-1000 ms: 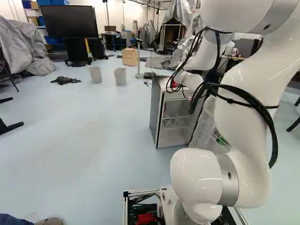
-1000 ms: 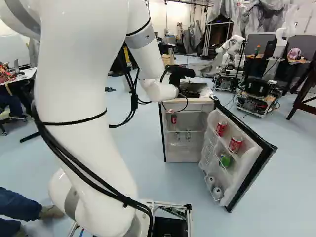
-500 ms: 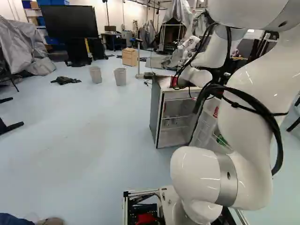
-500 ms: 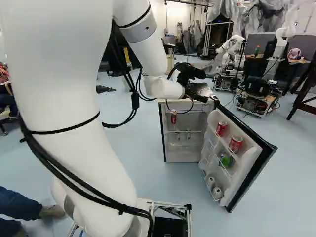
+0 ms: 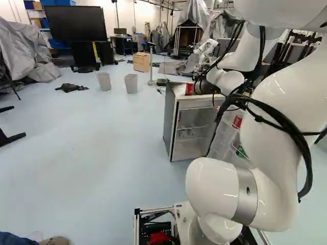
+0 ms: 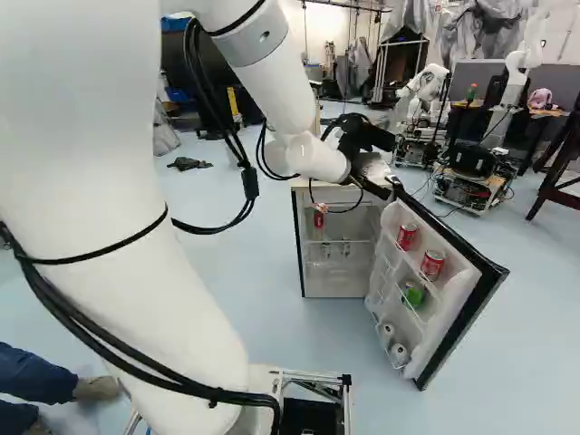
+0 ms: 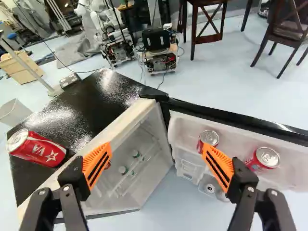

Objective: Grab a drink from the fridge

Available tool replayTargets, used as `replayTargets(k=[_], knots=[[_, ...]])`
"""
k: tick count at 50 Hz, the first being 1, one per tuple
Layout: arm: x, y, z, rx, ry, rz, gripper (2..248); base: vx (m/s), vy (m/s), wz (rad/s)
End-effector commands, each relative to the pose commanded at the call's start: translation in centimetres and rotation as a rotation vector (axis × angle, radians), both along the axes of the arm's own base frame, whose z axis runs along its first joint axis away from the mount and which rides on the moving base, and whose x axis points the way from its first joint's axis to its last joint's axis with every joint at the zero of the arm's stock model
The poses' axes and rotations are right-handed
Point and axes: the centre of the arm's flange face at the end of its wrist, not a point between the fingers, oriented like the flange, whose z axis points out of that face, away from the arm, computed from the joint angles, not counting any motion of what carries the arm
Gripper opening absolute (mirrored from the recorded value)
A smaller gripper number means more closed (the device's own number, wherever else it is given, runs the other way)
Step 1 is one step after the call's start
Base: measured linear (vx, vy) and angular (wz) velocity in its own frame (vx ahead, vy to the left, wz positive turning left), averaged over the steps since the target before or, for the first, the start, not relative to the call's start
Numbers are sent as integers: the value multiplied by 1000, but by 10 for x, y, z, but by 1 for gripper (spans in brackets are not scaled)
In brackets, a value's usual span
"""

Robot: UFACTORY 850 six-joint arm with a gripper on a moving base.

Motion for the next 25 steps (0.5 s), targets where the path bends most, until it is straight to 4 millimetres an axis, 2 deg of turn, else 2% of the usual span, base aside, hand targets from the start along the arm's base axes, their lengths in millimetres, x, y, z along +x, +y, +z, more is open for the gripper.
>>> replayTargets(k=[25], knots=[[-33,-26,19,75,13,-72,247,0,0,0]])
